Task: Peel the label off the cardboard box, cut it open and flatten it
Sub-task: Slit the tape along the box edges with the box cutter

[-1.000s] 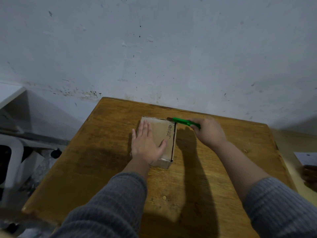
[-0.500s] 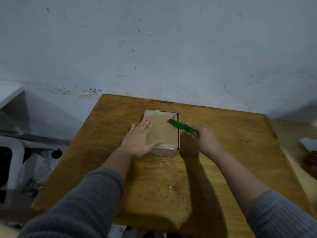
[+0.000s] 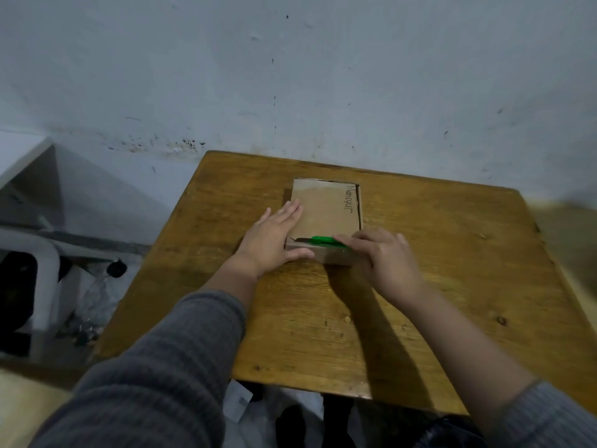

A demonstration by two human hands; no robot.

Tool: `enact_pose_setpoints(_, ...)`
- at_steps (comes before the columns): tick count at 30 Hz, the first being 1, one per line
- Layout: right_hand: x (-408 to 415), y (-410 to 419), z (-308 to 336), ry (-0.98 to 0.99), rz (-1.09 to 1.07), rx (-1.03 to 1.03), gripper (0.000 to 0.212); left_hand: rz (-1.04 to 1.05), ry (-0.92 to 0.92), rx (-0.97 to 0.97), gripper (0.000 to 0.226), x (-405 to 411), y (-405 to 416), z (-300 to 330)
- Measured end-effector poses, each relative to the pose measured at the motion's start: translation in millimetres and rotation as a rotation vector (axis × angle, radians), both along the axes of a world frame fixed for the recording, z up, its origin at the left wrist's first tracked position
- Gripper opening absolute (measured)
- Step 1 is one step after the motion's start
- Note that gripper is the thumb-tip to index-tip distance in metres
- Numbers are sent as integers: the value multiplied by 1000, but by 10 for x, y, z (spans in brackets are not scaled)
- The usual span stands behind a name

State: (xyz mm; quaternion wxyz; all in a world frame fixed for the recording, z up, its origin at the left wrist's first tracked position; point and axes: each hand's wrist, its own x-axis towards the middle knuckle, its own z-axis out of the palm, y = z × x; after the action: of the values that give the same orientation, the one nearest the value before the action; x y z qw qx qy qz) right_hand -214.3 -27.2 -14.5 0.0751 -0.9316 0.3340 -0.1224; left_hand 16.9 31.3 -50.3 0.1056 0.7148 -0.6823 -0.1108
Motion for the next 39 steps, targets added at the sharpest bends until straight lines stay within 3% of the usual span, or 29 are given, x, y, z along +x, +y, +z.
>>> enact_pose_setpoints(14,131,24,185,170,39,-151,48,-1,-6,8,98,-7,16,44)
enact_pose_setpoints(26,-53,-61,245,218,-43,-161,47,-25,-169,66,99,-144,-48,130)
enact_pose_setpoints(32,-77,-49,274,213,-26,-147,46,-51,-107,47,96,-289,-154,14)
enact_pose_setpoints(39,-473,-200,322,264,-114,-135,48,-52,-165,25,96,-291,-150,-9)
